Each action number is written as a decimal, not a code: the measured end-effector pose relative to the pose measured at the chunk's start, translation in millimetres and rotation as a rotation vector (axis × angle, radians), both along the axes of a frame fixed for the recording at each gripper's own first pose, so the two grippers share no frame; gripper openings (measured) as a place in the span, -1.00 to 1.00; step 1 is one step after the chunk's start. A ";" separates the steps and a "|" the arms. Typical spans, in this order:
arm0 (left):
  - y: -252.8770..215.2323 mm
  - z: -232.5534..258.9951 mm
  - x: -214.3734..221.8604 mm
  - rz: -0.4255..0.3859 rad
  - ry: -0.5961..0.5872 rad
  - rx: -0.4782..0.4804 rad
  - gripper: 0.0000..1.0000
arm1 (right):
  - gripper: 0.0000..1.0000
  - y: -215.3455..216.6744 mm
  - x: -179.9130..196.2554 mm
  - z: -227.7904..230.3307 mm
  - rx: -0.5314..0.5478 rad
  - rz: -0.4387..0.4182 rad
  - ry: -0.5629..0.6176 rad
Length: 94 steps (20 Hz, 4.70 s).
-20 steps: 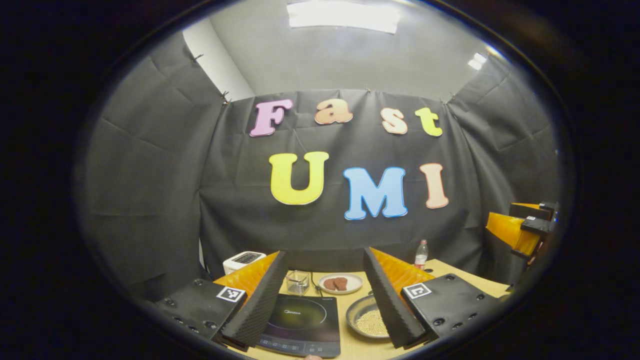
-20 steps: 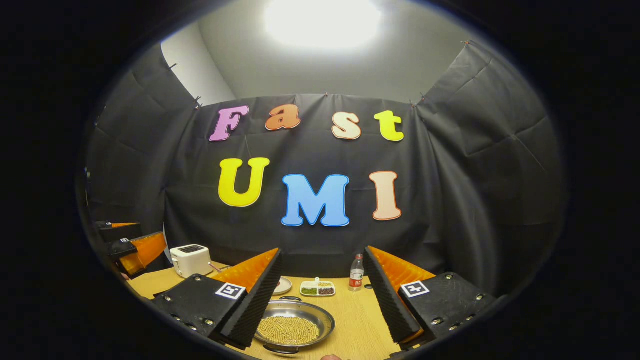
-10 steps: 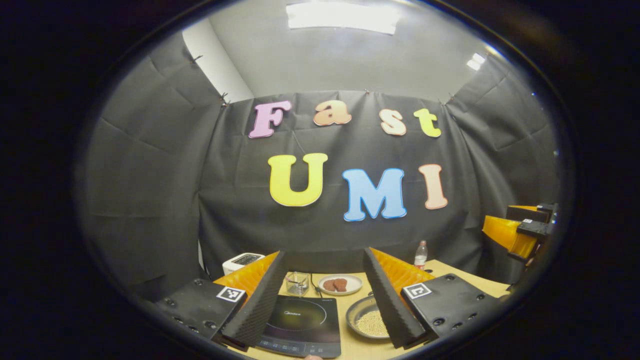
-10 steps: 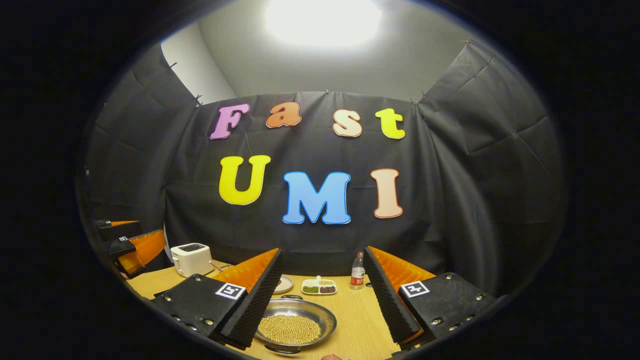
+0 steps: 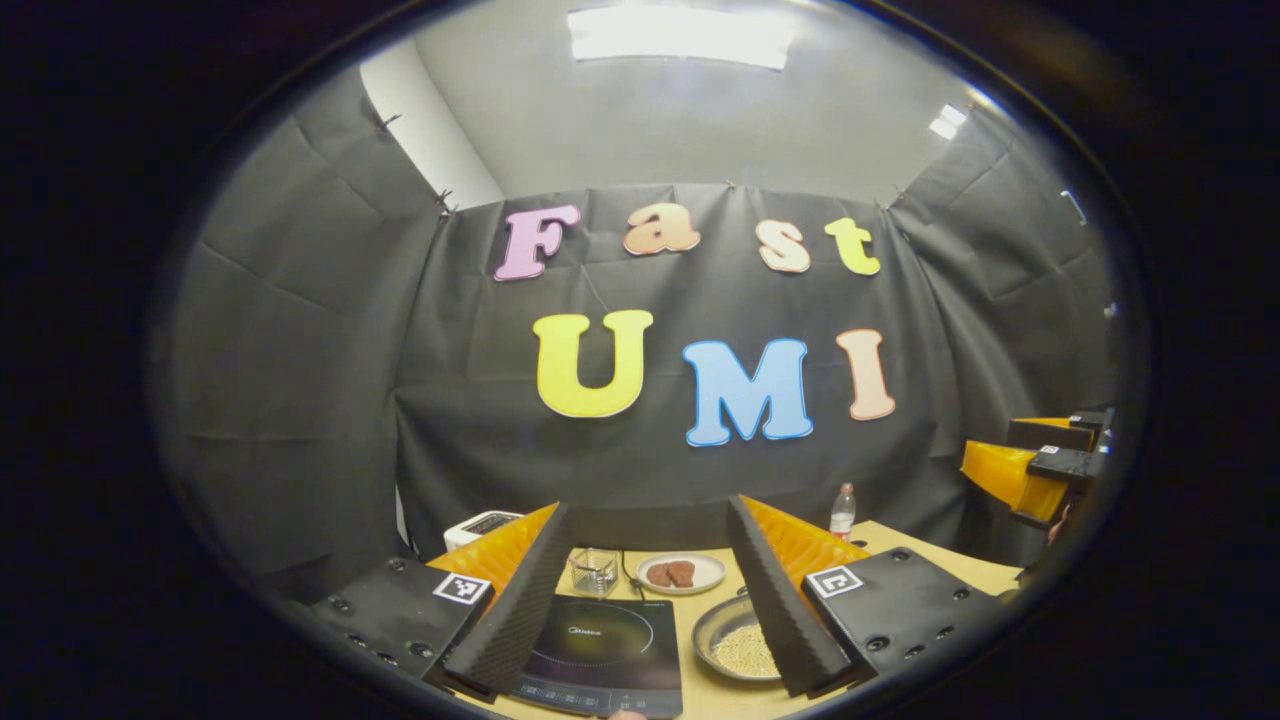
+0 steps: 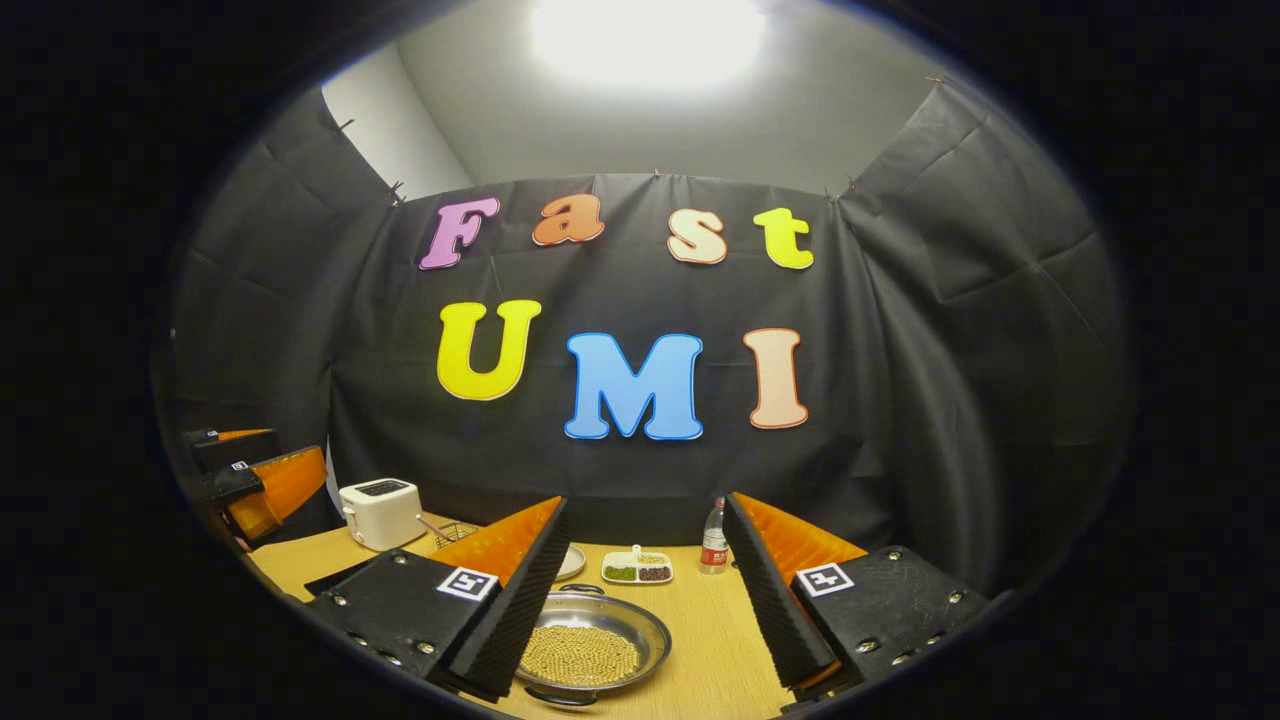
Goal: First push the handle of the pot to place it horizontally, then grasp the pot with both hands and set it on the induction cooktop.
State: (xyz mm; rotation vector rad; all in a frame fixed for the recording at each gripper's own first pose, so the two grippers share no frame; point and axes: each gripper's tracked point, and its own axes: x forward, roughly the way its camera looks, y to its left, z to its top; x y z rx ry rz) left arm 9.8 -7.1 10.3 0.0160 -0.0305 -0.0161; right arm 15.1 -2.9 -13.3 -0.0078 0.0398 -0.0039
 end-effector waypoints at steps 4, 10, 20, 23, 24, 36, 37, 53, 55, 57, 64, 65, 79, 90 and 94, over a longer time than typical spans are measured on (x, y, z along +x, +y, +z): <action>2.3 0.7 -1.0 0.010 -0.005 0.004 0.87 | 0.23 -1.0 -0.9 0.4 -0.002 -0.010 0.005; 7.1 2.8 -5.3 0.028 -0.008 0.005 0.98 | -0.61 -8.0 -1.6 -3.3 0.018 -0.034 0.018; -4.8 9.2 -13.5 0.053 -0.014 0.020 0.87 | -0.99 -21.2 -0.9 -16.6 0.060 0.015 0.061; -20.0 9.3 -14.1 0.061 -0.011 0.024 0.86 | -0.98 -26.7 0.7 -17.8 0.058 0.043 0.051; -24.6 9.2 -15.2 0.066 -0.009 0.023 0.86 | -0.99 -27.5 1.8 -18.4 0.062 0.055 0.052; -27.1 3.5 3.5 0.115 -0.005 0.013 0.97 | -0.99 7.4 27.7 -45.5 0.067 0.209 0.096; -23.5 0.7 8.8 0.117 -0.003 0.013 0.97 | -0.99 13.1 30.9 -48.8 0.068 0.217 0.106; 47.5 -13.1 28.6 0.230 0.022 0.019 0.98 | -0.98 135.3 33.1 -143.7 0.015 0.548 0.341; 52.3 -13.5 27.9 0.241 0.023 0.020 0.98 | -0.98 148.4 25.5 -156.3 0.020 0.593 0.386; 58.6 -15.9 24.6 0.251 0.027 0.021 0.98 | -0.98 159.1 18.0 -172.3 0.023 0.630 0.444; 70.1 -18.2 23.2 0.269 0.035 0.026 0.87 | -0.98 176.5 -9.2 -224.7 0.002 0.703 0.617; 70.3 -18.3 22.8 0.270 0.035 0.026 1.00 | -0.98 177.7 -12.3 -229.9 -0.001 0.713 0.638; 71.5 -25.8 27.5 0.273 0.044 0.021 1.00 | -0.98 170.8 -50.3 -299.8 -0.007 0.734 0.871; 58.3 -27.0 38.0 0.242 0.043 0.013 0.97 | -0.98 157.0 -58.9 -315.1 -0.017 0.714 0.923; 49.2 -29.1 44.5 0.216 0.044 0.003 0.98 | -0.98 144.7 -56.9 -314.3 0.011 0.671 0.940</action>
